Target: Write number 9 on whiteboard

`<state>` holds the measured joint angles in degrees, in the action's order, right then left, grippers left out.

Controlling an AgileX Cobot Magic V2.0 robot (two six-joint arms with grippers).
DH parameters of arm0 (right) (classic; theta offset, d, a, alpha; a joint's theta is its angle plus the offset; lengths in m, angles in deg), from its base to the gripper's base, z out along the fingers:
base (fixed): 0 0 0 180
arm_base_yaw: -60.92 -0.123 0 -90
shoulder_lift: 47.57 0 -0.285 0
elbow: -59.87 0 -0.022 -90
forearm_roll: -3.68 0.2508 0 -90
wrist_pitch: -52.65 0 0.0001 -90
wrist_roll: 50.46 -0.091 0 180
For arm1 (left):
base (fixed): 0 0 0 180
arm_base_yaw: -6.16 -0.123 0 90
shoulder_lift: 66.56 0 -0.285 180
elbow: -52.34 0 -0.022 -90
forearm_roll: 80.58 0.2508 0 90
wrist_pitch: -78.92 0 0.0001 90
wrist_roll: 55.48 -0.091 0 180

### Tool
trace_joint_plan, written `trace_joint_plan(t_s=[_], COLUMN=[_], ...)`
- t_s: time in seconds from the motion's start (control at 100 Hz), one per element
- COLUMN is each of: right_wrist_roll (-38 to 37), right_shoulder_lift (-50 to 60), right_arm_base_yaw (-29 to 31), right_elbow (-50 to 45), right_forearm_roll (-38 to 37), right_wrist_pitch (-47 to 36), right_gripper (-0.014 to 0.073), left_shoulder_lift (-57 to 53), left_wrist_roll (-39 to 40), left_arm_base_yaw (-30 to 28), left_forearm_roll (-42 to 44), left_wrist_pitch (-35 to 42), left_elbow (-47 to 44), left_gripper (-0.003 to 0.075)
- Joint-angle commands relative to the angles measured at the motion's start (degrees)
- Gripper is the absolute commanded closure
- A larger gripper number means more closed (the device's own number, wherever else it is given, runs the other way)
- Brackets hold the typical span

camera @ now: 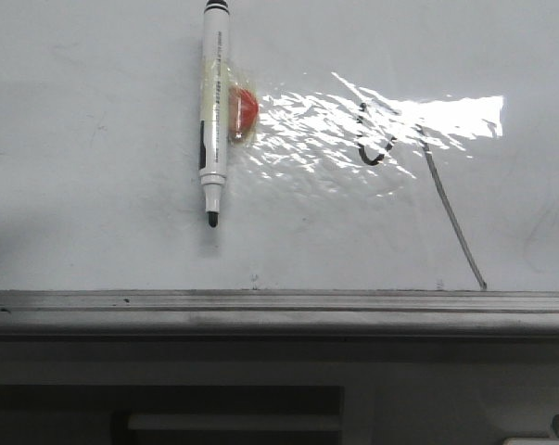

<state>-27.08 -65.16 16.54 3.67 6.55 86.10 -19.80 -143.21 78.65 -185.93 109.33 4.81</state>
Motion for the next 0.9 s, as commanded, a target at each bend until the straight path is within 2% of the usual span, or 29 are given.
trace_joint_plan(t_s=[0.0, 0.1, 0.19, 0.28, 0.37, 0.47, 0.55, 0.59, 0.68, 0.79, 0.89], right_wrist_roll=[-0.14, -0.14, -0.14, -0.14, -0.14, -0.14, -0.14, -0.14, -0.14, -0.14, -0.14], right_shoulder_lift=[-0.54, -0.54, -0.54, -0.54, -0.54, -0.54, -0.54, -0.54, -0.54, -0.54, -0.54], right_arm_base_yaw=[0.45, 0.45, 0.45, 0.45, 0.45, 0.45, 0.45, 0.45, 0.45, 0.45, 0.45], right_elbow=[1.40, 1.40, 1.40, 1.40, 1.40, 1.40, 1.40, 1.40, 1.40, 1.40, 1.40], right_forearm_roll=[-0.19, -0.19, -0.19, -0.19, -0.19, -0.19, -0.19, -0.19, -0.19, -0.19, -0.19], right_wrist_pitch=[-4.07, -4.07, -4.17, -4.17, -4.17, -4.17, -4.17, -4.17, -4.17, -4.17, -4.17], right_gripper=[0.0654, 0.0654, 0.0654, 0.0654, 0.0654, 0.0654, 0.0654, 0.0654, 0.0654, 0.0654, 0.0654], left_shoulder_lift=[-0.03, -0.03, -0.03, -0.31, -1.99, -6.28, -9.97, -11.82, -15.65, -20.19, -24.15], left_wrist_roll=[-0.38, -0.53, -0.53, 2.23, 14.57, 29.93, 39.59, 43.91, 48.51, 56.94, 67.92], left_arm_base_yaw=[0.20, 0.05, -0.38, -3.16, -7.63, -12.61, -17.35, -19.57, -26.28, -36.01, -45.17], left_forearm_roll=[2.75, 8.04, 17.50, 26.68, 37.86, 54.04, 61.49, 64.21, 69.90, 77.64, 89.04], left_wrist_pitch=[1.24, 5.78, 9.68, 9.87, 9.75, 8.68, 7.25, 5.49, 0.02, -10.28, -21.90], left_elbow=[1.54, 0.64, -0.73, -3.11, -8.43, -15.90, -21.31, -23.90, -28.17, -30.89, -30.78], left_gripper=[0.0741, 0.0741, 0.0741, 0.0741, 0.0741, 0.0741, 0.0741, 0.0741, 0.0741, 0.0741, 0.0741])
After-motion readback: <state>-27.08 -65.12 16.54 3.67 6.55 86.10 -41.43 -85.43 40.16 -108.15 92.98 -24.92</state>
